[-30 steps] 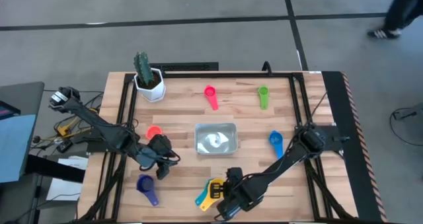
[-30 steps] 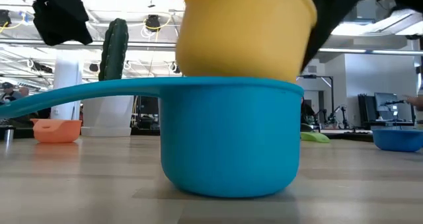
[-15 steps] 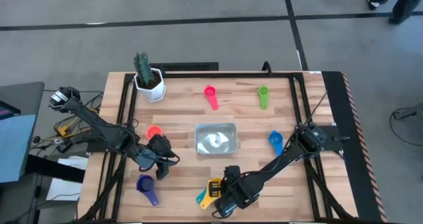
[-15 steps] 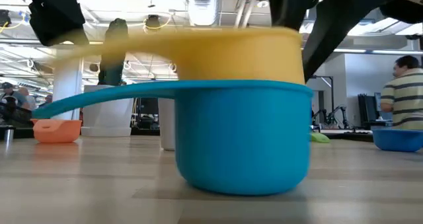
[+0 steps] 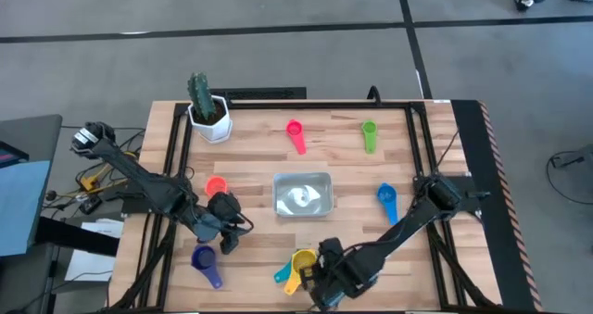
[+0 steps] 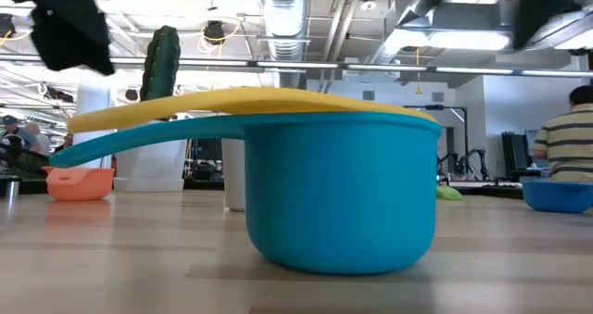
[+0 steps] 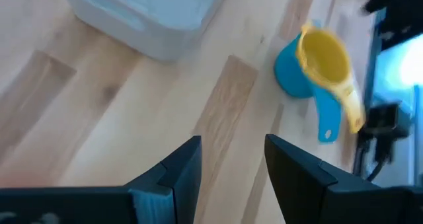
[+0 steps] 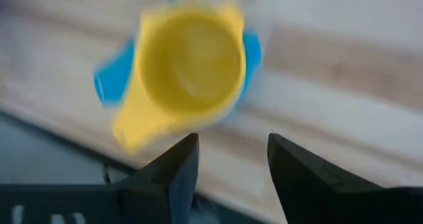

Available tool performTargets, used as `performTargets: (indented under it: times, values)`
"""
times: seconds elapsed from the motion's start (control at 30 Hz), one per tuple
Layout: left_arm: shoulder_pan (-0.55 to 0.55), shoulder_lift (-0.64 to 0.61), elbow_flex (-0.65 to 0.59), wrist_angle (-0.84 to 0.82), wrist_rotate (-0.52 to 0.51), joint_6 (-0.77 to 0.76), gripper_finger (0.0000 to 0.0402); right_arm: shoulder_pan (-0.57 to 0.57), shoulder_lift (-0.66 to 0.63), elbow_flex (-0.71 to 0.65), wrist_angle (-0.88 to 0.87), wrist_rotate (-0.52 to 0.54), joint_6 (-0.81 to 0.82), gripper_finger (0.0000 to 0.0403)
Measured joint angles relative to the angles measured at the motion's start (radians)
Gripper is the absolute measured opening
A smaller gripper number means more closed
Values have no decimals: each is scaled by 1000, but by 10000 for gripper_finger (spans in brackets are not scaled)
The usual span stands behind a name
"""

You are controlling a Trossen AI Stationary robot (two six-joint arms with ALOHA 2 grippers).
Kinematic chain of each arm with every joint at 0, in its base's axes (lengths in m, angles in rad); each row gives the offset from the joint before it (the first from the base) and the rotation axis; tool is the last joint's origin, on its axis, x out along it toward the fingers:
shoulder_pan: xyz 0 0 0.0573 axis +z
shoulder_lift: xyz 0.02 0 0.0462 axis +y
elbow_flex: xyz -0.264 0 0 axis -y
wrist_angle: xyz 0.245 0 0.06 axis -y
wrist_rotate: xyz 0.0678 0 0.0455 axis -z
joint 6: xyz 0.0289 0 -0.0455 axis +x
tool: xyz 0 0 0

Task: Nest measuring cups in basket
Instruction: Stack the yellow measuring cup on top of the light blue measuring cup

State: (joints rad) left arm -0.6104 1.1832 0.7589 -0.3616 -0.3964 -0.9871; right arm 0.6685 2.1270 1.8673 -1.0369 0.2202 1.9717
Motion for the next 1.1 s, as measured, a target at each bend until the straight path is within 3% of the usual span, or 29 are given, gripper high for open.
performTargets:
  times: [0.1,0.23,0.57,0.8,1.1]
  values:
    - [-24,77,-6,78,-1,-2,153,21,16,1,39,-91,-54,190]
    - [-32,194,-3,181,-1,-3,153,21,47,-5,90,-132,-103,169]
    - [-26,439,-2,486,32,-3,153,-45,72,-8,169,-122,-265,136]
    - [-26,555,44,562,43,18,153,-64,71,-7,229,-138,-312,126]
    - [-21,638,155,540,48,106,153,-46,71,-7,249,-154,-348,123]
